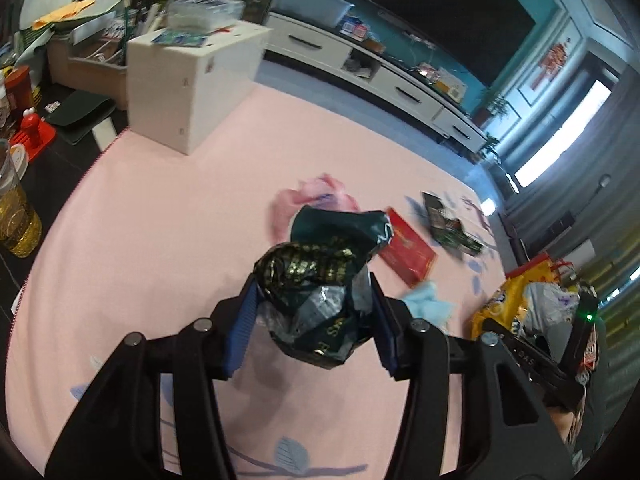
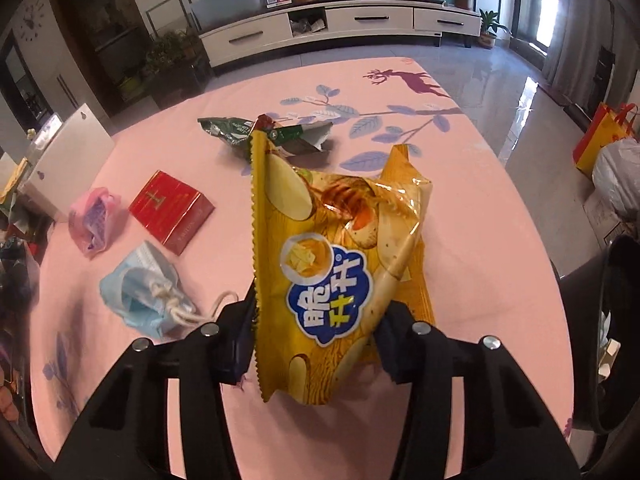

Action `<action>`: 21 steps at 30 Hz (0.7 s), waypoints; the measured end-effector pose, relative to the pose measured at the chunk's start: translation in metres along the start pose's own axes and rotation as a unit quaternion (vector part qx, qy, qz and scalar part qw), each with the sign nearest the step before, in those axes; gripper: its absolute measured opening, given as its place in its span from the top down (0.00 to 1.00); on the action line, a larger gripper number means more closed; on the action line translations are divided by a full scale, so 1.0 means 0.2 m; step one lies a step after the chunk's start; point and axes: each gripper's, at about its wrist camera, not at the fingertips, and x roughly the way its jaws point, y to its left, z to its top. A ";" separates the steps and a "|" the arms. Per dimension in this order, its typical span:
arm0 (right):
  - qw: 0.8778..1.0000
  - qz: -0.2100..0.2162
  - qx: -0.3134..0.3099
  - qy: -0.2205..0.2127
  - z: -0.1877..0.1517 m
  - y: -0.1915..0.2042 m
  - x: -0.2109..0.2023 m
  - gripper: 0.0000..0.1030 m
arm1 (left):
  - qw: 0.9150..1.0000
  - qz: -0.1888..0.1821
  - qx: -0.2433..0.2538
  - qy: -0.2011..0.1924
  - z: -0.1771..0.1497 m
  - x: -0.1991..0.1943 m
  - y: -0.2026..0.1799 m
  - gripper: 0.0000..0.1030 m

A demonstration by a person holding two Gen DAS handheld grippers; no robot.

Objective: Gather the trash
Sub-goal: 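Lift the green bag and yellow chip bag and carry both over the bin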

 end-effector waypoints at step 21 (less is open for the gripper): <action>0.979 -0.092 0.080 -0.164 -0.19 -0.65 -0.76 0.53 | 0.981 -0.147 0.122 0.034 -0.49 -0.01 -1.01 0.47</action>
